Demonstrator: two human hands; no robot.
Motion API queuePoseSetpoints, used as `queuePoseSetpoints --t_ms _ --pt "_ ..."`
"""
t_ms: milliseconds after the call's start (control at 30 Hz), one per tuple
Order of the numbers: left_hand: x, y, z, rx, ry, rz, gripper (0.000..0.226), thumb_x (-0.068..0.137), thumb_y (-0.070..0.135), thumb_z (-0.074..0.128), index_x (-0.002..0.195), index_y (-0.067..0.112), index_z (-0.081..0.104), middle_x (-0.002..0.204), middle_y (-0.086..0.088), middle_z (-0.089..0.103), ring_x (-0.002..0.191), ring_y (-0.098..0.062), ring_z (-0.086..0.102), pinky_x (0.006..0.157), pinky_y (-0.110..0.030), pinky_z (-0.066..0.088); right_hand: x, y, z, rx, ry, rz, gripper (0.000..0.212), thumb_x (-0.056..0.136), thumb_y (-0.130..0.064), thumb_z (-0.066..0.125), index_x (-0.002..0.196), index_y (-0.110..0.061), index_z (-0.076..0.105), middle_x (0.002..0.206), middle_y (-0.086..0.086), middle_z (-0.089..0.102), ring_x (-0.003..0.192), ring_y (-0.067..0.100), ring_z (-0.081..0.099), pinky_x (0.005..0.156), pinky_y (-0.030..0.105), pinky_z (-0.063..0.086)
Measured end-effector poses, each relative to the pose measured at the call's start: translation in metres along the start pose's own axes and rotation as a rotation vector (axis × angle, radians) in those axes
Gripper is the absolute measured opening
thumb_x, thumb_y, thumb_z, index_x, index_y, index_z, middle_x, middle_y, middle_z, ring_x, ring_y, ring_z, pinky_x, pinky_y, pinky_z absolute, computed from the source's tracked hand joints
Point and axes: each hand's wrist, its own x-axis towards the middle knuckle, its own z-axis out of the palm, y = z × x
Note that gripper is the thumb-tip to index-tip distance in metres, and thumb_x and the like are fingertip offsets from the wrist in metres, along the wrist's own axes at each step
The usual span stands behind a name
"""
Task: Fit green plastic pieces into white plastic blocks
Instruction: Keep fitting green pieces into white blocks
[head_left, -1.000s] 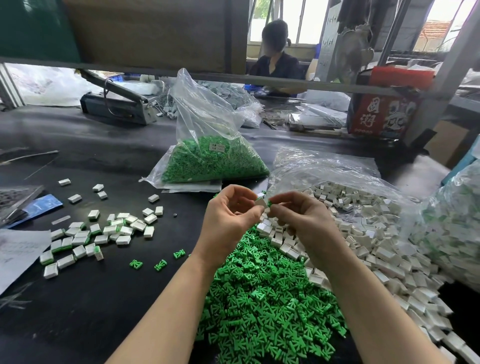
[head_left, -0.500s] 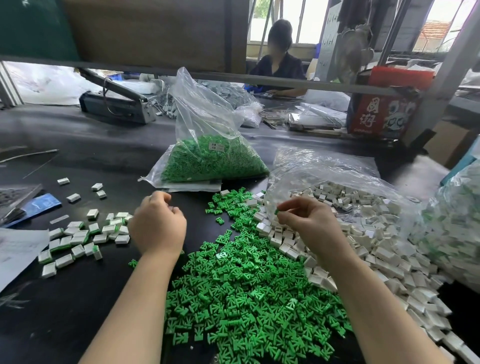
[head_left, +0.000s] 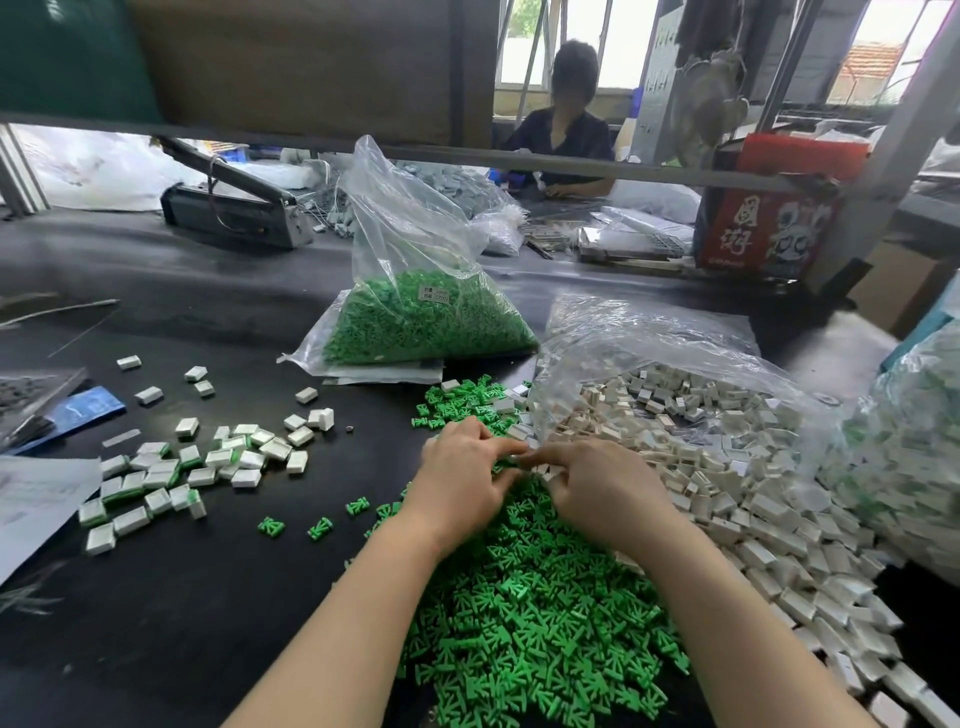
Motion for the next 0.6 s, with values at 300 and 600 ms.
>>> queuePoseSetpoints --t_ms 300,600 --pt "-0.0023 0.0046 0.0031 -0.066 0.087 0.022 0.012 0.091 0.04 0.064 0.096 0.029 0.062 0.103 0.007 0.059 0.105 -0.015 0.052 0.097 -0.036 0.04 0.0011 0.0031 -0.0024 0.259 0.012 0.016 0.027 0.094 -0.022 0.053 0.108 -0.039 0.068 0.072 -0.014 0.064 0.042 0.0 0.045 0.044 0.016 0.035" --pt "-0.0035 0.0041 0.0058 -0.119 0.21 -0.051 0.02 0.083 0.018 0.069 0.101 0.026 0.067 0.09 0.007 0.066 0.086 -0.012 0.059 0.082 -0.027 0.048 0.0001 0.0012 -0.0059 0.441 0.381 -0.017 0.013 0.09 -0.02 0.068 0.102 -0.025 0.07 0.083 -0.013 0.069 0.055 -0.002 0.056 0.058 0.024 0.053"
